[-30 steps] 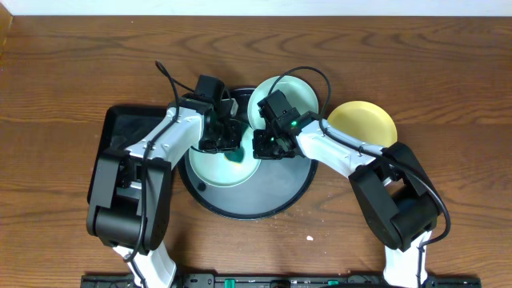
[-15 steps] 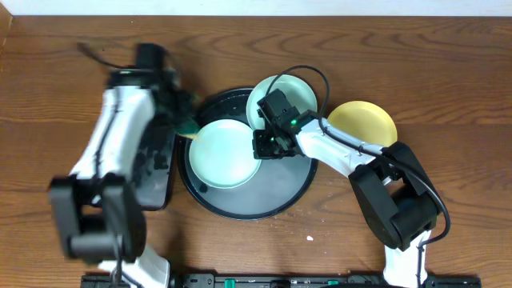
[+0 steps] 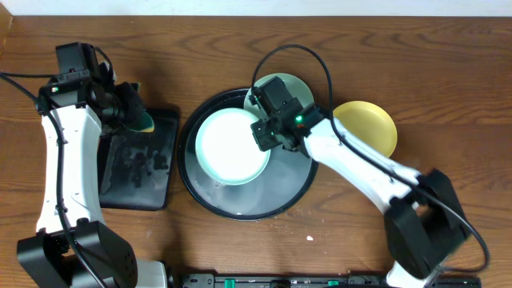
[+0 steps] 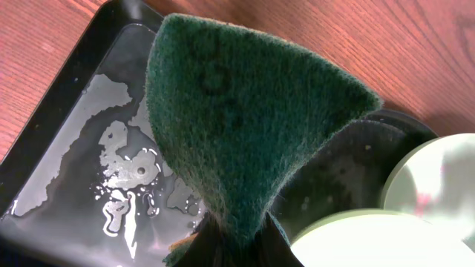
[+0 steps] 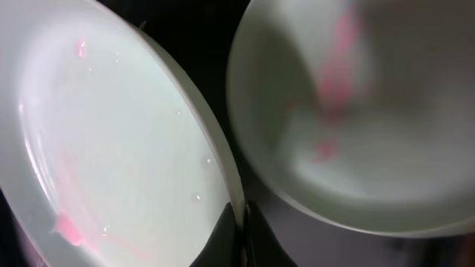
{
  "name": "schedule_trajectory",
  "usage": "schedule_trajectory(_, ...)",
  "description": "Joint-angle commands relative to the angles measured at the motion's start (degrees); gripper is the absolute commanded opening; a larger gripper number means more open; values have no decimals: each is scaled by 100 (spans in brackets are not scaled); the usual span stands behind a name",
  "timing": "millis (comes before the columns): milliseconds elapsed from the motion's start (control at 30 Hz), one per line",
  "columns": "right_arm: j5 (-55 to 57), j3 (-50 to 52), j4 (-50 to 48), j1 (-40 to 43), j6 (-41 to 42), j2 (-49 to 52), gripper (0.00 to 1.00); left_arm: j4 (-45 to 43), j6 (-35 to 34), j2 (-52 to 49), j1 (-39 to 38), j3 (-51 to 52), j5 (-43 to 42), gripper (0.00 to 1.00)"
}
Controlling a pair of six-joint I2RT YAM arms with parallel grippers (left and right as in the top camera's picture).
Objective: Clean dirty plates on tray and stack at the side
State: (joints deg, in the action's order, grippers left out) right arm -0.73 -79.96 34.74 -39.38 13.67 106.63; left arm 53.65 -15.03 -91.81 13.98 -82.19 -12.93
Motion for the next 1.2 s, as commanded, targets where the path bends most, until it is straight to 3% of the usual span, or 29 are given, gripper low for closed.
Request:
schedule_trajectory(0,1845,-170,9,-382,-774,-448,1,13,-31,-2,11,111,37,9)
schedule_trajectory(233,4124,-170,-146,-1147,-1508,-876,1,13,-28,-2,9,131,39,9)
schedule_trajectory(567,6325,-170,-920,-2037,-2559,-935,1,35,-31,-2,9,133,39,8)
schedule_trajectory(967,6841,-170,-2116,-2074,-3517,-1051,1,35,-28,-2,9,136,37,9)
schedule_trajectory(1167,6631,-168,-1805,-2057,-3154,-1054,1,35,-28,-2,9,136,39,9)
